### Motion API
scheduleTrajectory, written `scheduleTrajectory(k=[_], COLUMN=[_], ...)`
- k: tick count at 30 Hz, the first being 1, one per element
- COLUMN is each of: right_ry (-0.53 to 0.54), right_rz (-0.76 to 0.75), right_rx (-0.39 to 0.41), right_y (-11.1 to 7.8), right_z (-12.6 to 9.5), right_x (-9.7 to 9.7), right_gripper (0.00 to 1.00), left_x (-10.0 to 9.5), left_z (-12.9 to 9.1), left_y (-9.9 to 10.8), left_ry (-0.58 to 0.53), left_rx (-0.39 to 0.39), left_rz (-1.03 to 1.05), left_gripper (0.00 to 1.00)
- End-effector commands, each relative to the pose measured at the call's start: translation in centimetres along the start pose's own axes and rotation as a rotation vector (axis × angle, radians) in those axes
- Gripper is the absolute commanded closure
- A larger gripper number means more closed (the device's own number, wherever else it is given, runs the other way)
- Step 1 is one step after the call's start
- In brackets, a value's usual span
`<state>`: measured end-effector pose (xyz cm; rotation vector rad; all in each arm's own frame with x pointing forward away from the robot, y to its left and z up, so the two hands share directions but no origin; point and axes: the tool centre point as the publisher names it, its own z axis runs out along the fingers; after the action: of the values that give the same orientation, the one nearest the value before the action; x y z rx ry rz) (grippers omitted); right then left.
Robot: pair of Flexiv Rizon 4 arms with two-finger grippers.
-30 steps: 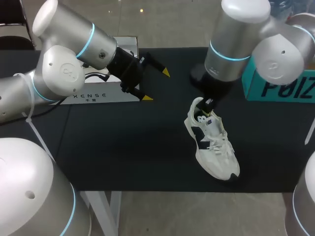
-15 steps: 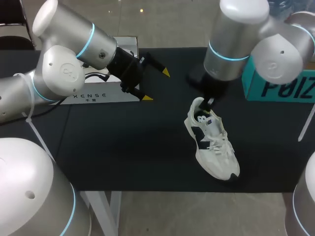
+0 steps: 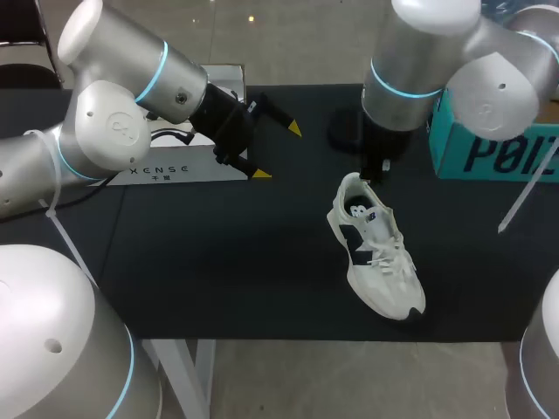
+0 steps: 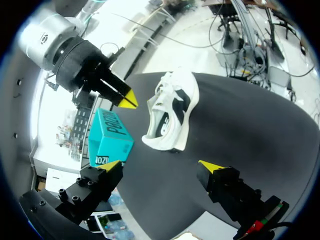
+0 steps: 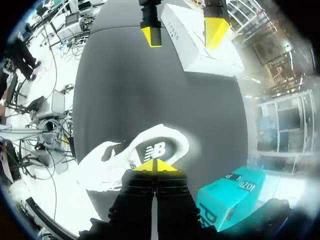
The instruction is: Take the shoe out of the shoebox, open the shoe tongue, remove and reinsert the insole, then place the shoe into the shoebox
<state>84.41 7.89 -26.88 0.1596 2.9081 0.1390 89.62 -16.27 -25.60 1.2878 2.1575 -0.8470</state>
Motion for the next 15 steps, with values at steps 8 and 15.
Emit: scheduleTrajectory(k=[8,15], right_ry=[0.049,0.049], right_rz=[-0.619,-0.619], right_rx=[-0.152,-0.152], right_y=[-0.71,-0.71], right_z=[0.03,0.03], right_x=[-0.10,-0.10], right_gripper=[1.00,1.00], left_x=[-0.02,-0.02], left_z=[-0.05,-0.05], left_y=[-0.03,-0.03], left_ry=[0.004,0.004], left_rx=[-0.002,-0.002], left_rz=[0.001,0.001], left_gripper=[0.00,0.00])
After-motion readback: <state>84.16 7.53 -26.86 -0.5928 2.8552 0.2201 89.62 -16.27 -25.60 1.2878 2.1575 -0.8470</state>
